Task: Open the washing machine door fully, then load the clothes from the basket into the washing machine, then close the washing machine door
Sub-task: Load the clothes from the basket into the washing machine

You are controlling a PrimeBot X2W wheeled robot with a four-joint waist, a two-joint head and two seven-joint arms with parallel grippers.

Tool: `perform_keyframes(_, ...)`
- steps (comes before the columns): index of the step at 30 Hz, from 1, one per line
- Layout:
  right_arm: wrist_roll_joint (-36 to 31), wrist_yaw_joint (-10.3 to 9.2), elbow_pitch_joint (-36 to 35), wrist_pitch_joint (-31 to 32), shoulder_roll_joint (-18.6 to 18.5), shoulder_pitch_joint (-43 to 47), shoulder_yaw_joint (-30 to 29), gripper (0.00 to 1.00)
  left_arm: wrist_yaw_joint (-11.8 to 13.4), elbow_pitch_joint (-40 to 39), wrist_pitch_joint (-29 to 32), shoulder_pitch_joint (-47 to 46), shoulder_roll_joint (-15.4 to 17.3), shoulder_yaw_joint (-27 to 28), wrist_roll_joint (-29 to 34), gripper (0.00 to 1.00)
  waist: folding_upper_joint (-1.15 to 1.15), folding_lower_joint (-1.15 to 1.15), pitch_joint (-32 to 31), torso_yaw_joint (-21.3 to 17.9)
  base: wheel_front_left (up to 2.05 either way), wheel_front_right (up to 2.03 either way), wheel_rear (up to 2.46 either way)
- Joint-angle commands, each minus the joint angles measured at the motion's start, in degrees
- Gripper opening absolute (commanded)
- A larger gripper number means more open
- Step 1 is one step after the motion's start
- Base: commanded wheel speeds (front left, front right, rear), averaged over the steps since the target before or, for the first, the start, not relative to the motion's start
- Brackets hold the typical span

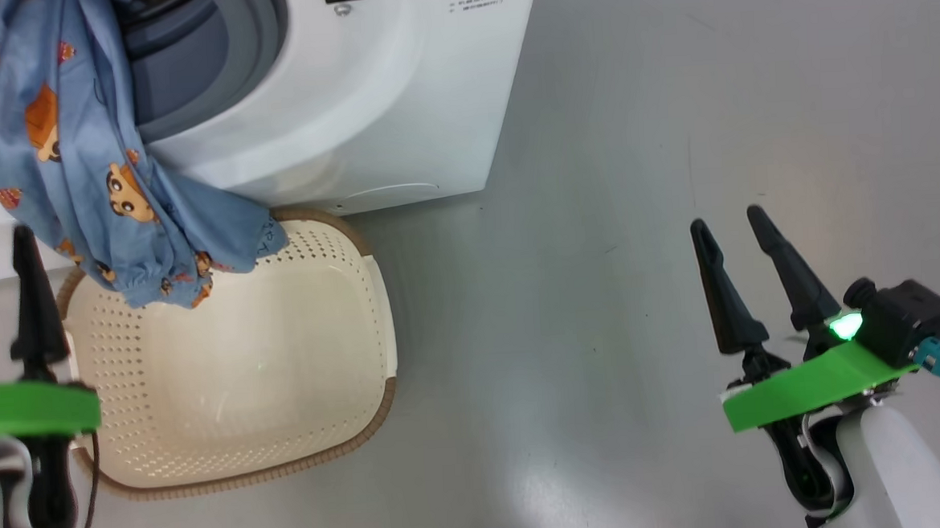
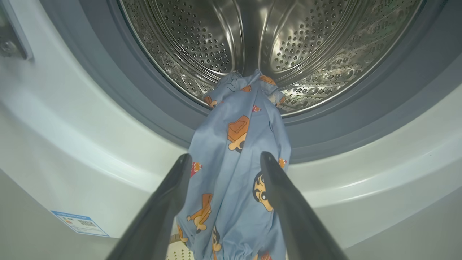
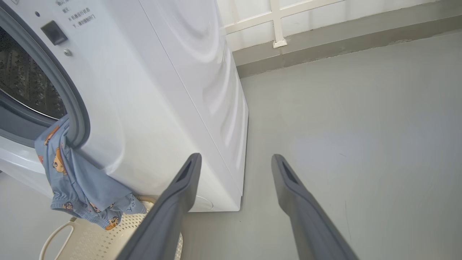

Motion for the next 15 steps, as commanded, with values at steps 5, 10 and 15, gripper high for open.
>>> perform_keyframes(5, -0.3, 0.09, -1.1, -0.3, -0.5, 2.5, 0.7, 1.00, -0.1, -4.5, -0.3, 7.1, 1.0, 3.7, 0.4, 1.00, 0.00, 0.00, -0.6, 0.0, 0.00, 0.00, 0.00)
perform_keyframes(10, -0.3, 0.09, -1.2, -0.3, -0.6, 2.6, 0.6, 1.00, -0.1, -6.3, -0.3, 10.4, 0.0, 4.3, 0.8, 1.00, 0.00, 0.00, -0.5, 0.0, 0.00, 0.00, 0.00)
perform_keyframes(15, -0.3, 0.09, -1.3, -0.3, -0.5, 2.4, 0.6, 1.00, -0.1, -6.7, -0.3, 12.1, -0.9, 4.4, 0.6, 1.00, 0.00, 0.00, 0.0, 0.0, 0.00, 0.00, 0.00)
